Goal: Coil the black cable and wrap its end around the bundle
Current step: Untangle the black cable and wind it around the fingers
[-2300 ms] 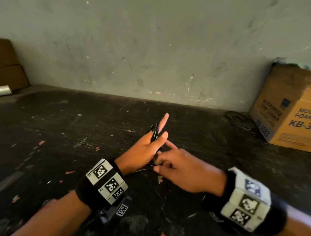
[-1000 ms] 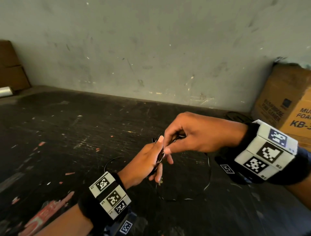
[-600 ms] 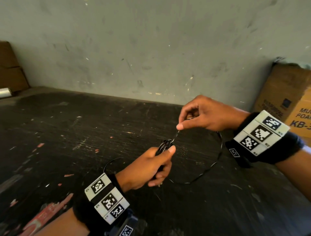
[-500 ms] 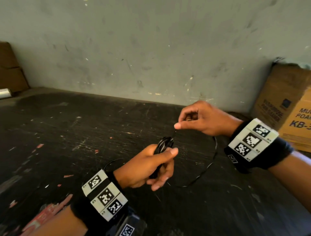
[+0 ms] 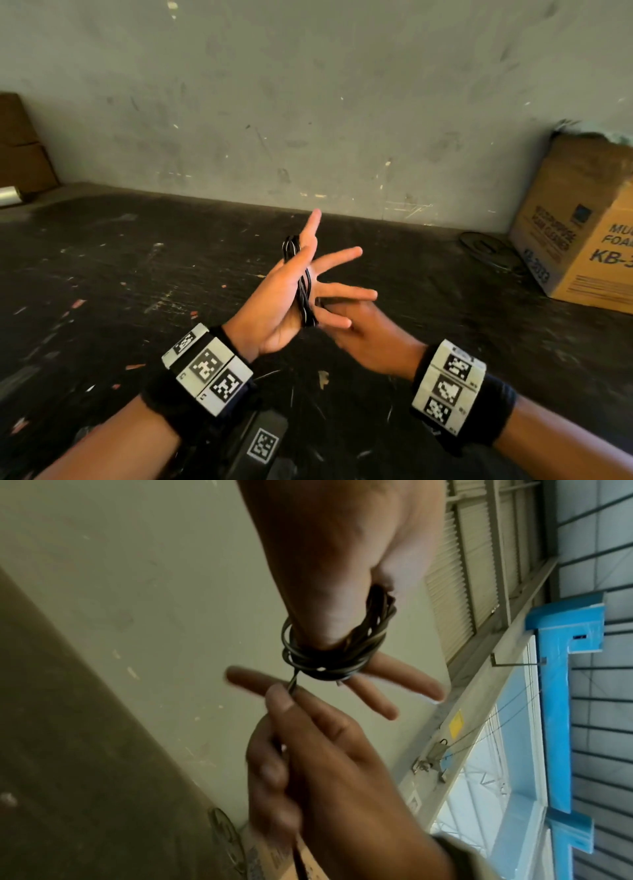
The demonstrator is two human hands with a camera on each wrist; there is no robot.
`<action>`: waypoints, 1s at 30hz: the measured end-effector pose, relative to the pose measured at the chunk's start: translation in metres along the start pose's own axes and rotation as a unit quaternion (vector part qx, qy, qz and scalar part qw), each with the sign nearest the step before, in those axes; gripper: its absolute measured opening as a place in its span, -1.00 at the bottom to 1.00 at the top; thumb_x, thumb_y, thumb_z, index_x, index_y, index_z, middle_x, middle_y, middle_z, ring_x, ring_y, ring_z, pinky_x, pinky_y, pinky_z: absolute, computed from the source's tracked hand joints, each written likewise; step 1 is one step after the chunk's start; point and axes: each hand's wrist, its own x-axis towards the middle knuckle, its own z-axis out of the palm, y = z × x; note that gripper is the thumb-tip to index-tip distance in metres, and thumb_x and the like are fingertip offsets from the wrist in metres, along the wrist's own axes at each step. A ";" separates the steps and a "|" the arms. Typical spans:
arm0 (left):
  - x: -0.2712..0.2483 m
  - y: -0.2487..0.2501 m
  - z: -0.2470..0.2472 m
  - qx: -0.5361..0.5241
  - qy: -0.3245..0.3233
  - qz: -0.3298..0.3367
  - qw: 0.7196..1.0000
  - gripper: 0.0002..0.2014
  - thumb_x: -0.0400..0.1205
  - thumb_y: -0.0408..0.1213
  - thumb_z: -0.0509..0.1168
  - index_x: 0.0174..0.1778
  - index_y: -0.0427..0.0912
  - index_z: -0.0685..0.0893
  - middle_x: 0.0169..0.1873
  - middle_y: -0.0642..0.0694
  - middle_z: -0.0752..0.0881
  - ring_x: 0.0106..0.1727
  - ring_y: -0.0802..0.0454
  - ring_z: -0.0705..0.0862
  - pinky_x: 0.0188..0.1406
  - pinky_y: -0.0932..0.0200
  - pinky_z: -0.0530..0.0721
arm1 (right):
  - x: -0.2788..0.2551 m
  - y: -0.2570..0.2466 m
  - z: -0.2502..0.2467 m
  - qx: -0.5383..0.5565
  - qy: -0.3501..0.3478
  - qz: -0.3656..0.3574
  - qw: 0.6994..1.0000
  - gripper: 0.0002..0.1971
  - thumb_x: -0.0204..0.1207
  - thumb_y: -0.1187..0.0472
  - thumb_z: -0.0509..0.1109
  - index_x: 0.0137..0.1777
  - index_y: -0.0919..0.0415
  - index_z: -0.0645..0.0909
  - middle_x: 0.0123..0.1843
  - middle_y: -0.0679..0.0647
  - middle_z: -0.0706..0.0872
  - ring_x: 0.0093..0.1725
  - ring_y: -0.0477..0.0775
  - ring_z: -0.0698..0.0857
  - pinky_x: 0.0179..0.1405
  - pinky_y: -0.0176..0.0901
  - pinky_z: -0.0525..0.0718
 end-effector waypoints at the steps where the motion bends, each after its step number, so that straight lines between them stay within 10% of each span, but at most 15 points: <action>1: 0.002 0.001 -0.003 0.004 0.013 0.002 1.000 -0.45 0.61 0.06 0.06 0.53 0.52 0.14 0.45 -0.15 0.60 0.17 -0.36 0.75 -0.45 0.03 0.83 | -0.001 -0.006 0.006 -0.002 -0.033 0.018 0.999 -0.80 0.66 0.27 0.24 0.19 0.25 0.63 -0.19 -0.12 0.67 -0.23 -0.17 0.69 -0.21 -0.32 0.69; 5: 0.004 0.003 -0.013 0.055 0.055 0.012 0.997 -0.38 0.56 0.07 0.10 0.54 0.52 0.08 0.47 -0.14 0.56 0.20 -0.34 0.74 -0.30 -0.07 0.84 | -0.005 -0.028 0.013 -0.012 -0.159 0.096 0.983 -0.75 0.68 0.14 0.22 0.26 0.23 0.57 -0.21 0.02 0.69 -0.19 0.05 0.74 -0.05 0.00 0.76; 10: 0.002 -0.015 -0.027 0.255 0.067 -0.017 0.965 -0.38 0.56 0.14 0.07 0.50 0.58 -0.03 0.49 -0.07 0.53 0.09 -0.14 0.80 -0.27 0.01 0.82 | 0.001 -0.055 0.002 -0.064 -0.183 0.052 0.980 -0.76 0.66 0.19 0.25 0.00 0.36 0.67 -0.32 -0.04 0.61 -0.36 -0.30 0.60 -0.02 -0.41 0.59; 12: -0.004 -0.024 -0.032 0.348 0.052 -0.033 0.936 -0.44 0.58 0.21 0.02 0.45 0.68 -0.06 0.28 -0.01 0.73 -0.09 -0.06 0.83 -0.16 -0.05 0.79 | 0.005 -0.064 -0.015 -0.034 -0.176 0.095 0.979 -0.76 0.63 0.20 0.30 -0.08 0.37 0.70 -0.22 0.19 0.72 -0.49 -0.34 0.59 -0.34 -0.53 0.53; 15: -0.013 -0.032 -0.037 0.389 0.037 -0.070 0.918 -0.39 0.53 0.33 -0.09 0.52 0.59 -0.11 -0.27 -0.13 0.82 -0.58 0.07 0.66 -0.65 0.20 0.60 | 0.007 -0.077 -0.043 0.103 -0.163 0.177 0.965 -0.84 0.60 0.26 0.36 -0.05 0.36 0.70 -0.27 0.30 0.73 -0.58 -0.19 0.55 -0.58 -0.42 0.55; 21: -0.024 -0.031 -0.052 0.343 0.001 -0.115 0.932 -0.14 0.28 0.62 -0.10 0.36 0.16 0.41 -0.19 -0.26 0.68 -0.68 0.07 0.35 -0.77 0.35 0.22 | 0.014 -0.095 -0.105 0.155 -0.058 0.208 0.964 -0.93 0.49 0.23 0.45 -0.20 0.19 0.71 -0.62 -0.07 0.45 -0.66 -0.17 0.37 -0.71 -0.38 0.37; 25: -0.029 -0.027 -0.042 0.313 -0.033 -0.099 0.944 -0.38 0.64 0.08 0.18 0.58 0.43 0.06 -0.25 -0.20 0.70 -0.69 0.15 0.40 -0.73 0.30 0.31 | 0.027 -0.093 -0.131 -0.099 0.044 0.067 0.992 -0.82 0.40 0.07 0.53 -0.21 0.19 0.77 -0.35 0.12 0.77 -0.40 0.02 0.64 -0.29 -0.13 0.57; 30: -0.031 -0.017 -0.020 0.206 -0.096 -0.050 0.973 -0.41 0.67 -0.13 0.17 0.54 0.48 0.15 -0.20 -0.30 0.75 -0.71 0.14 0.52 -0.85 0.30 0.32 | 0.037 -0.058 -0.124 -0.184 0.108 0.007 0.977 -0.78 0.47 0.02 0.47 -0.28 0.16 0.70 -0.57 -0.10 0.50 -0.58 -0.22 0.46 -0.52 -0.48 0.37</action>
